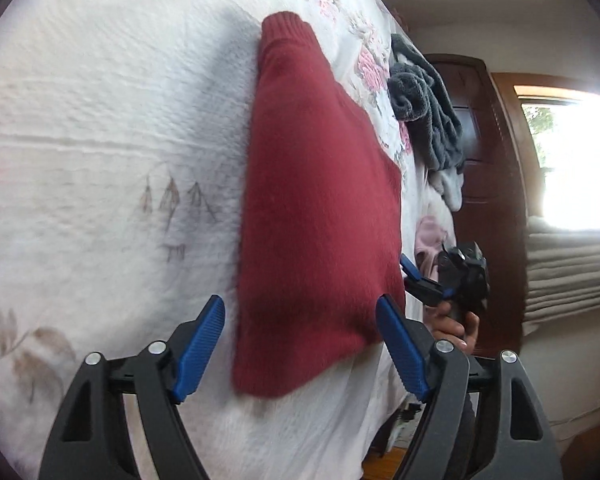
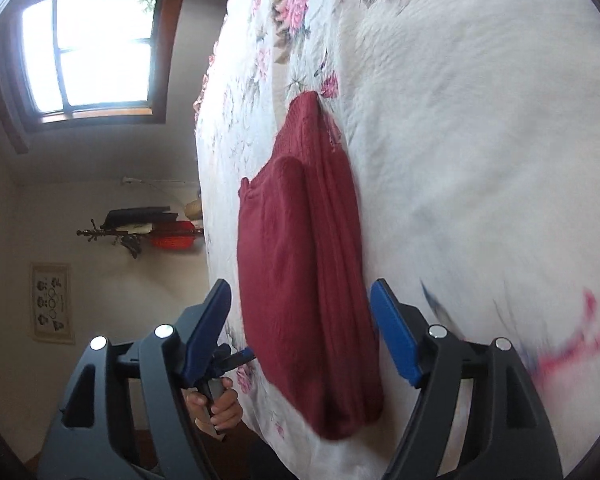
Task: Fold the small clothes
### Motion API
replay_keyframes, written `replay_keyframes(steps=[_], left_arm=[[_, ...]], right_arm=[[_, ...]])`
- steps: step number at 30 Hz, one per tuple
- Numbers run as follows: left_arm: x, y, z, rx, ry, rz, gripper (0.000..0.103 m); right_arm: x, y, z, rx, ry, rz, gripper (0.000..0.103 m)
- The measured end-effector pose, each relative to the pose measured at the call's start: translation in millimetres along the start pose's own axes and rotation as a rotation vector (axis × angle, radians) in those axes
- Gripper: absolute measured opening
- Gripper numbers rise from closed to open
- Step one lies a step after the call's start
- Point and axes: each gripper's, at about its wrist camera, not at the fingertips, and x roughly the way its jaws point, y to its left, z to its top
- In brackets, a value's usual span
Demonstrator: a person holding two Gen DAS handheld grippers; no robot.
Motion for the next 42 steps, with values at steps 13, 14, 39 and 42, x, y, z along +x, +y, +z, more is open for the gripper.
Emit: replay_keyframes(steps=[13, 14, 39, 42], left_arm=[[57.9, -6.5, 5.6, 0.053, 0.159, -0.054, 0.076], [59.2, -5.6, 6.3, 0.049, 0.164, -0.058, 0.076], [58.2, -11.4, 5.1, 0.020, 0.134, 0.001, 0.043], [52.0, -19.1, 4.1, 0.037, 0.108, 0.006, 0.040]], right_arm=[[55.3, 4.3, 36.0, -0.058, 0.091, -0.083, 0.071], [58.1, 4.9, 37.9, -0.063, 0.094, -0.087, 0.071], [98.1, 29.8, 46.4, -0.168, 0.052, -0.062, 0.031], [94.7, 37.1, 41.7, -0.172, 0.039, -0.050, 0.030]])
